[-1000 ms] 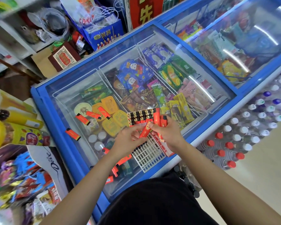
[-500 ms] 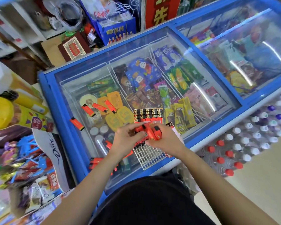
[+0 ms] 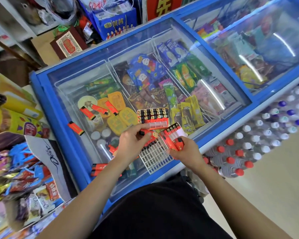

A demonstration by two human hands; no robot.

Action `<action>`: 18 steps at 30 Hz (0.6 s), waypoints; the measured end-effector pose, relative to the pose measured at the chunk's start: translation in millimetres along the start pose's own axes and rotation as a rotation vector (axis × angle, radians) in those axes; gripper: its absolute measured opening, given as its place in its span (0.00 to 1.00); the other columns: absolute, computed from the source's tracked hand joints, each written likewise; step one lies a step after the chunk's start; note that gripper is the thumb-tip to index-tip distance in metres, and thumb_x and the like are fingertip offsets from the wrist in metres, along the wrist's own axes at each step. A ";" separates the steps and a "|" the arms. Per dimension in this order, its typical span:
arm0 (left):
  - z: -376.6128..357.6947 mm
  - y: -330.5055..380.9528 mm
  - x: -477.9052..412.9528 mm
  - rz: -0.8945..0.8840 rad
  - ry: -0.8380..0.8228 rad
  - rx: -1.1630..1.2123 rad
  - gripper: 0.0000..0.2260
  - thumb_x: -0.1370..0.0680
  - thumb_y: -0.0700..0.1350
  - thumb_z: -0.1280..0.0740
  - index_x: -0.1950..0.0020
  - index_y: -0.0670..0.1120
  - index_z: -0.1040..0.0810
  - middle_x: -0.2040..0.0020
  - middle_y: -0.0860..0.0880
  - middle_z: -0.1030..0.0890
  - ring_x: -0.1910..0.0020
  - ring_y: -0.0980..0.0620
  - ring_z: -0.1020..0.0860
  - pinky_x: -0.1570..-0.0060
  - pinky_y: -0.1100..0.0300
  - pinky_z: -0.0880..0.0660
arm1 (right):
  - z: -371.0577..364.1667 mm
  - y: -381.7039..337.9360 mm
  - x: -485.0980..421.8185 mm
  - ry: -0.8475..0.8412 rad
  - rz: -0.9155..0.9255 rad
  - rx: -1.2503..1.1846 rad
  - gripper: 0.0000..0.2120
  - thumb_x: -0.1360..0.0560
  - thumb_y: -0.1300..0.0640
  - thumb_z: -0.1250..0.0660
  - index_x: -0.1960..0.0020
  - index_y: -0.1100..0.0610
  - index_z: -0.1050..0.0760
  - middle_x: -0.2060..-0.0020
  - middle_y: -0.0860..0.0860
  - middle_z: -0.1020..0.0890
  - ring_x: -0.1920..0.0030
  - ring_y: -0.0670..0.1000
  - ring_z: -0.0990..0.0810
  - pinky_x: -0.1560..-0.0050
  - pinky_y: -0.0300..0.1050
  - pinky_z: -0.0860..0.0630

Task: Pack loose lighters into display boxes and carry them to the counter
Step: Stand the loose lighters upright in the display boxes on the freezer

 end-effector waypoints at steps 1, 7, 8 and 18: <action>-4.8 0.4 -2.1 -0.024 -0.014 -0.037 0.11 0.23 0.44 0.26 0.41 0.49 0.16 0.52 0.56 0.16 0.58 0.63 0.19 0.56 0.72 0.24 | -0.1 4.3 1.7 0.005 -0.013 -0.009 0.17 0.33 0.52 0.21 0.58 0.61 0.24 0.65 0.61 0.20 0.66 0.60 0.21 0.60 0.59 0.20; -45.4 -4.2 -12.4 -0.116 -0.150 -0.249 0.08 0.26 0.42 0.24 0.47 0.50 0.16 0.57 0.57 0.18 0.60 0.68 0.22 0.55 0.71 0.22 | 2.8 24.3 8.1 0.049 -0.074 -0.047 0.19 0.31 0.48 0.22 0.57 0.62 0.24 0.66 0.57 0.18 0.69 0.52 0.20 0.63 0.52 0.20; -50.0 -7.6 -13.5 -0.107 -0.158 -0.290 0.07 0.25 0.44 0.25 0.48 0.50 0.16 0.57 0.58 0.19 0.58 0.65 0.22 0.53 0.67 0.20 | 2.9 26.2 8.4 0.051 -0.074 -0.060 0.18 0.31 0.49 0.22 0.57 0.62 0.25 0.66 0.58 0.18 0.69 0.52 0.20 0.62 0.52 0.20; -77.6 -23.0 -15.9 -0.002 -0.158 -0.530 0.08 0.25 0.51 0.31 0.49 0.54 0.14 0.54 0.56 0.16 0.51 0.54 0.20 0.38 0.49 0.24 | 10.3 33.6 10.1 0.055 -0.090 -0.187 0.15 0.29 0.54 0.23 0.56 0.63 0.26 0.69 0.51 0.23 0.70 0.48 0.22 0.67 0.41 0.22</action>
Point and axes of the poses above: each hand's wrist, its own x-axis away from the middle knuckle, its own z-axis out of the back of the hand, y = z × x, the point moved 8 cm from there along -x, towards the middle knuckle
